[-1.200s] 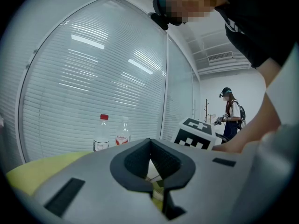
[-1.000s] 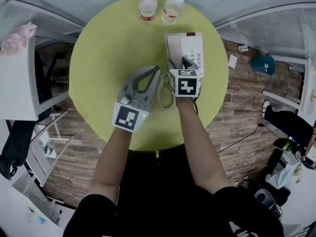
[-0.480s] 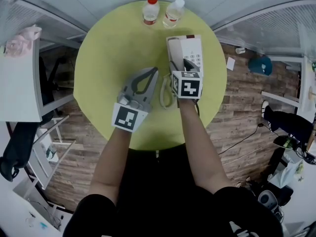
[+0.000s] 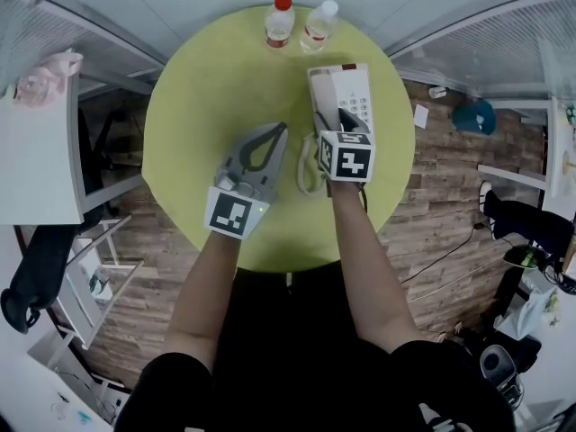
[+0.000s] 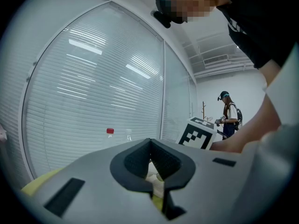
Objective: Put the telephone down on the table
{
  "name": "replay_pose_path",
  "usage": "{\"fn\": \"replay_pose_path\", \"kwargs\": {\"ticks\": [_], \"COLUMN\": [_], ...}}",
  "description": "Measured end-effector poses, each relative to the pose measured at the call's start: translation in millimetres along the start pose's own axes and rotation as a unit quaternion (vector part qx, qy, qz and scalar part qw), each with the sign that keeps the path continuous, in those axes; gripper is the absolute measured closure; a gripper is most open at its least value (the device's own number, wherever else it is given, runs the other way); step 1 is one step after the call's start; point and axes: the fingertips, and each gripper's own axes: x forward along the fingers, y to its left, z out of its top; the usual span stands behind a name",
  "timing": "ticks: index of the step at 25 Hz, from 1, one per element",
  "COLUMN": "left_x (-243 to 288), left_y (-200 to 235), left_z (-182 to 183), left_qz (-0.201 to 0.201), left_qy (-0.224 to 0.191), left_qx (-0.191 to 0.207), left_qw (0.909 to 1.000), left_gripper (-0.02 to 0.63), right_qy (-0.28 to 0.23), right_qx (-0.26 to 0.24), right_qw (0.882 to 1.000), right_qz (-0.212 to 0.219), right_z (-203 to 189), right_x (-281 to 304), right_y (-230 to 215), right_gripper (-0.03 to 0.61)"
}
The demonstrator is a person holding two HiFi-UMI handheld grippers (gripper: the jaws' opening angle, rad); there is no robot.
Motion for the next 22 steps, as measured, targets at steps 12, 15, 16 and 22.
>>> {"fn": "replay_pose_path", "kwargs": {"ticks": [12,15,16,22], "left_x": [-19,-26,-29,-51], "left_y": [11,15,16,28], "left_z": [13,16,17,18], "left_qz": [0.007,0.010,0.011,0.025], "left_qy": [-0.007,-0.010,-0.010,-0.012], "left_qx": [0.004,0.008,0.008,0.012], "left_qw": [0.9999,0.9999,0.9998,0.9995], "left_gripper": [0.601,0.601,0.601,0.601], "right_qy": [-0.023,-0.025,-0.027,-0.032], "right_qx": [-0.001,-0.005,-0.006,-0.012], "right_qw": [1.000,1.000,1.000,0.999], "right_qz": [0.008,0.012,0.014,0.030], "right_z": [16,18,18,18], "right_x": [-11,-12,-12,-9], "right_y": [25,36,39,68], "right_gripper": [0.360,0.360,0.360,0.360]}}
